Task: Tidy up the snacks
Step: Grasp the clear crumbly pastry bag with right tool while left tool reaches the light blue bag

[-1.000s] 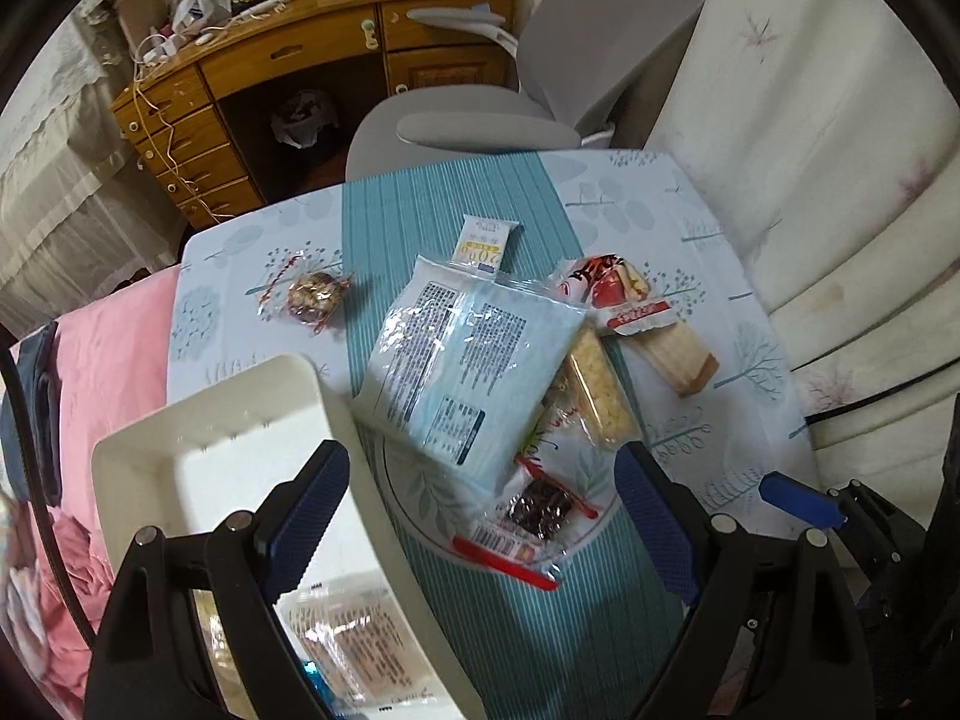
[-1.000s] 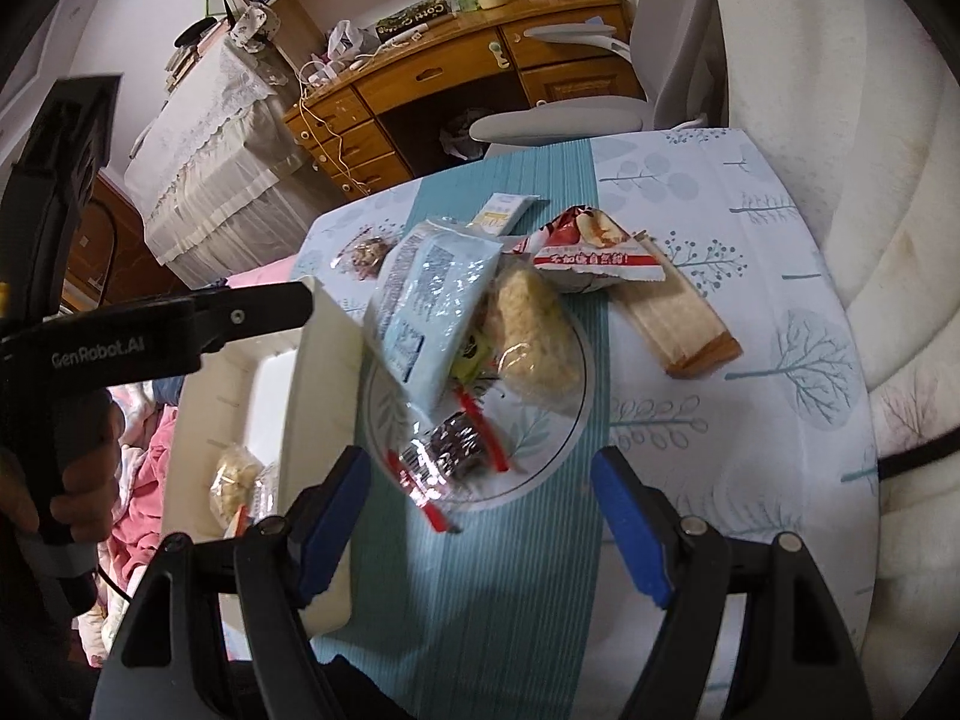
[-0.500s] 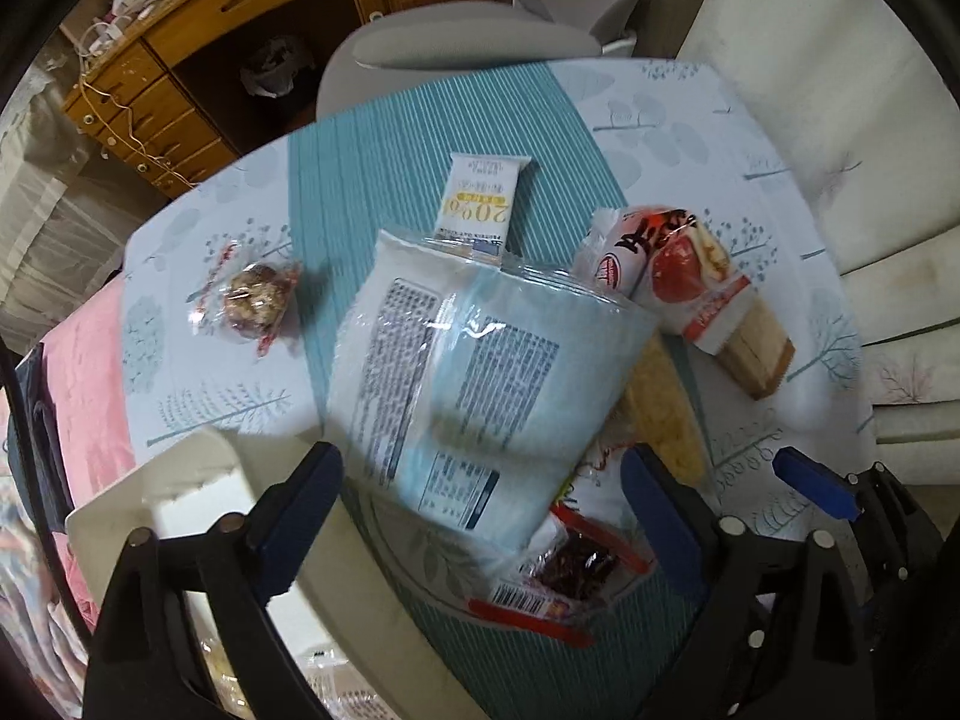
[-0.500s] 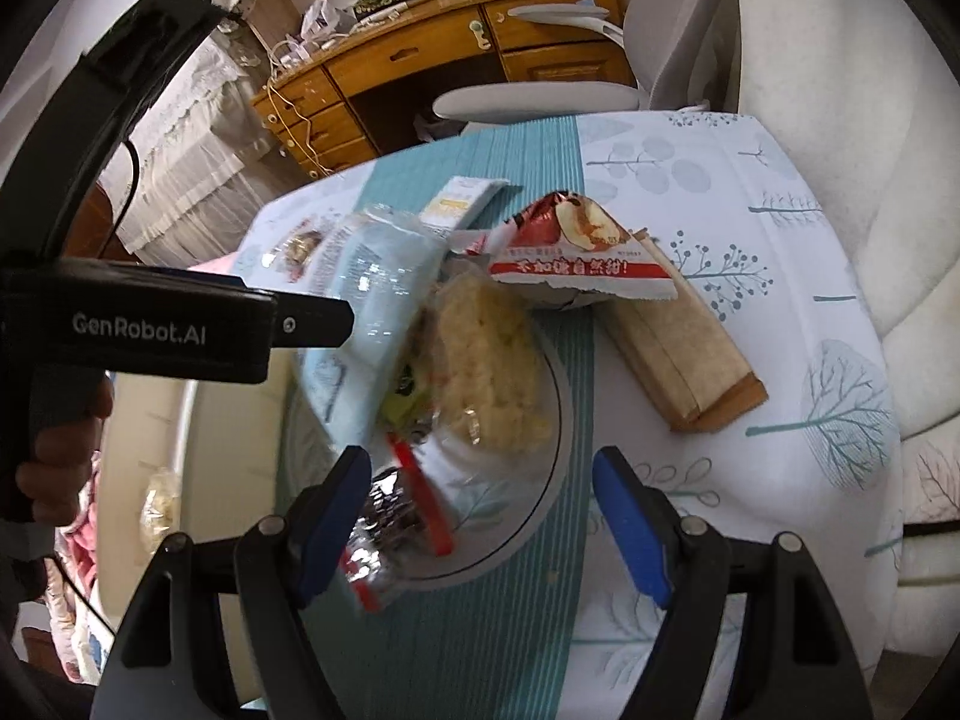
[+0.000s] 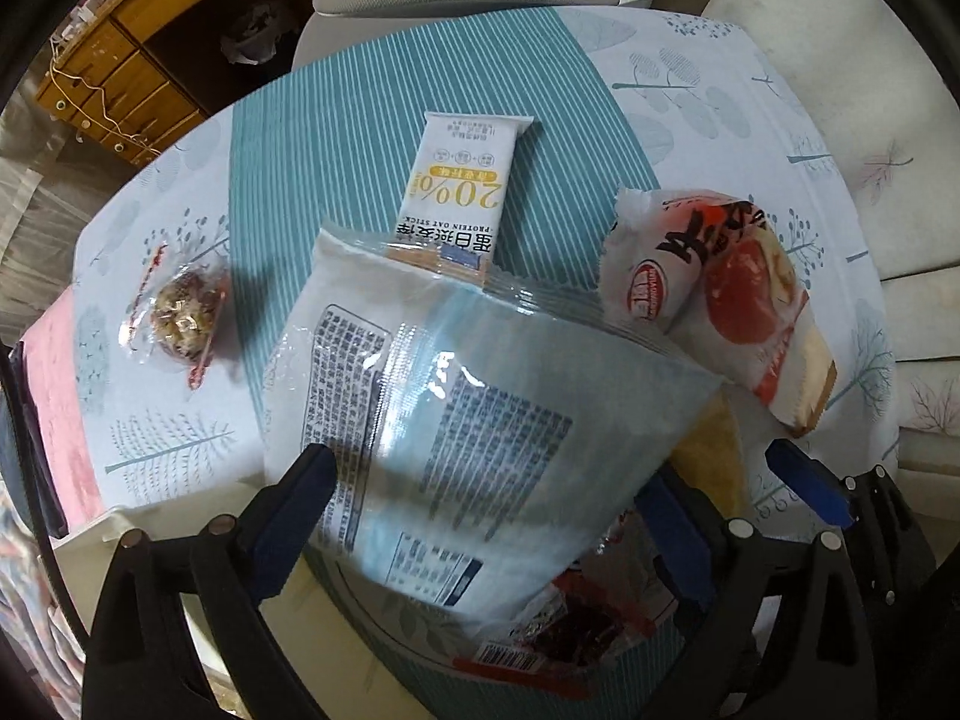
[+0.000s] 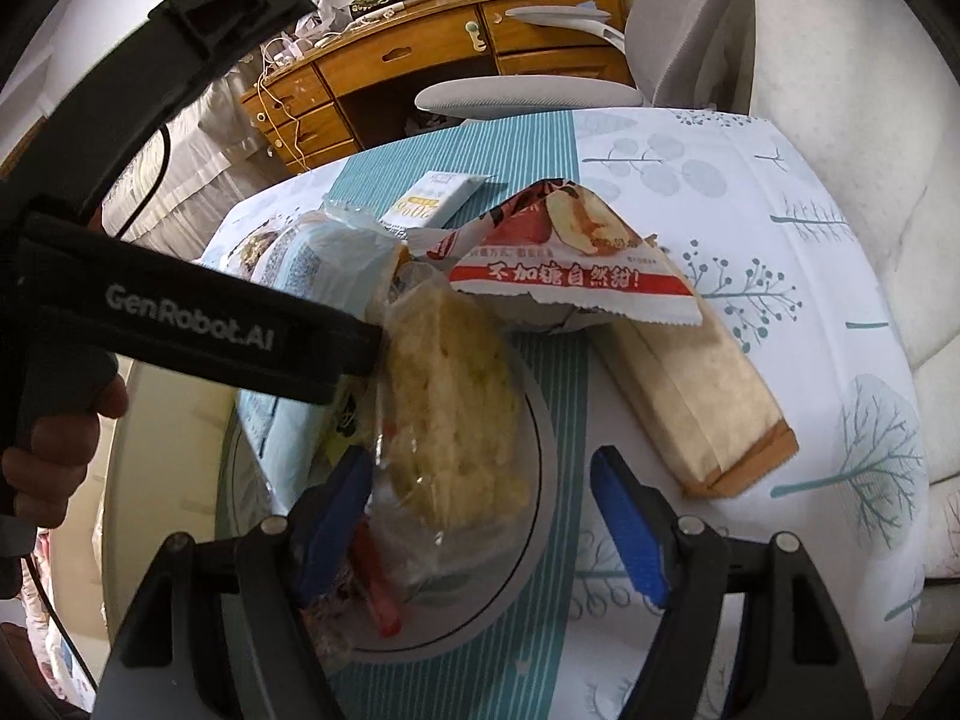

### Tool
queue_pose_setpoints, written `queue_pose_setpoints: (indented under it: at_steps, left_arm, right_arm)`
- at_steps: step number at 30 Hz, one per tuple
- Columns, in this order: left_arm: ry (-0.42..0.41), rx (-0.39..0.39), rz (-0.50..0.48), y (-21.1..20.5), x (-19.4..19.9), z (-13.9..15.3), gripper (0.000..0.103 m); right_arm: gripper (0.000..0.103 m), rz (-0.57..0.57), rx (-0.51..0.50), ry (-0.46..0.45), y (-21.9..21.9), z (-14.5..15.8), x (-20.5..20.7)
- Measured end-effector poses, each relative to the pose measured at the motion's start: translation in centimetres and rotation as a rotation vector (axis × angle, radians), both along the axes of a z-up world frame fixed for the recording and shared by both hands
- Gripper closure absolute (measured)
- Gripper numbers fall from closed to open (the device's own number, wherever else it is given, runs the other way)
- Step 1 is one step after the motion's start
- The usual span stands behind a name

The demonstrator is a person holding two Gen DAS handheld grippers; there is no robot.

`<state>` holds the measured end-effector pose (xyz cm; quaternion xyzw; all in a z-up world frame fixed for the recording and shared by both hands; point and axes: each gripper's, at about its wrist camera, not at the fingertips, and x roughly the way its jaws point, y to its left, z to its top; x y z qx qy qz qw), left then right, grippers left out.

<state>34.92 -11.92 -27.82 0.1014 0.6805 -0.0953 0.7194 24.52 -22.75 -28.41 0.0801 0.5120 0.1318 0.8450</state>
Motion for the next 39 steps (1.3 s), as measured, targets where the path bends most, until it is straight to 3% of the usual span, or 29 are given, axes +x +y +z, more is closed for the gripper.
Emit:
queue_pose_setpoints:
  at_steps: [6,8,13,18,27,35,39]
  left_arm:
    - [-0.006,-0.027,0.011,0.0,0.7,-0.7,0.001]
    - [-0.012,-0.033,0.015,0.1,0.8,-0.8,0.001]
    - [-0.03,-0.058,0.021,0.5,0.9,-0.8,0.002]
    - [-0.045,-0.106,0.061,2.6,0.8,-0.2,0.013]
    - [-0.077,-0.15,0.05,2.9,0.2,1.1,0.035]
    - [-0.173,-0.235,0.085,3.7,-0.8,3.5,0.072]
    - [-0.221,-0.257,0.093,3.7,-1.2,4.8,0.086]
  right_arm:
    - [0.052,0.004,0.007,-0.025,0.0,-0.4,0.6]
    - [0.064,0.007,-0.003,-0.025,0.1,-0.6,0.7]
    - [0.07,0.002,0.008,-0.023,0.0,-0.7,0.7]
    - [0.071,-0.004,0.011,-0.011,-0.3,-0.5,0.6]
    - [0.071,-0.038,0.014,0.031,-1.3,-0.2,-0.2]
    - [0.072,-0.058,0.019,0.032,-1.7,0.8,-0.8]
    - [0.072,-0.065,0.02,0.03,-1.7,1.2,-1.1]
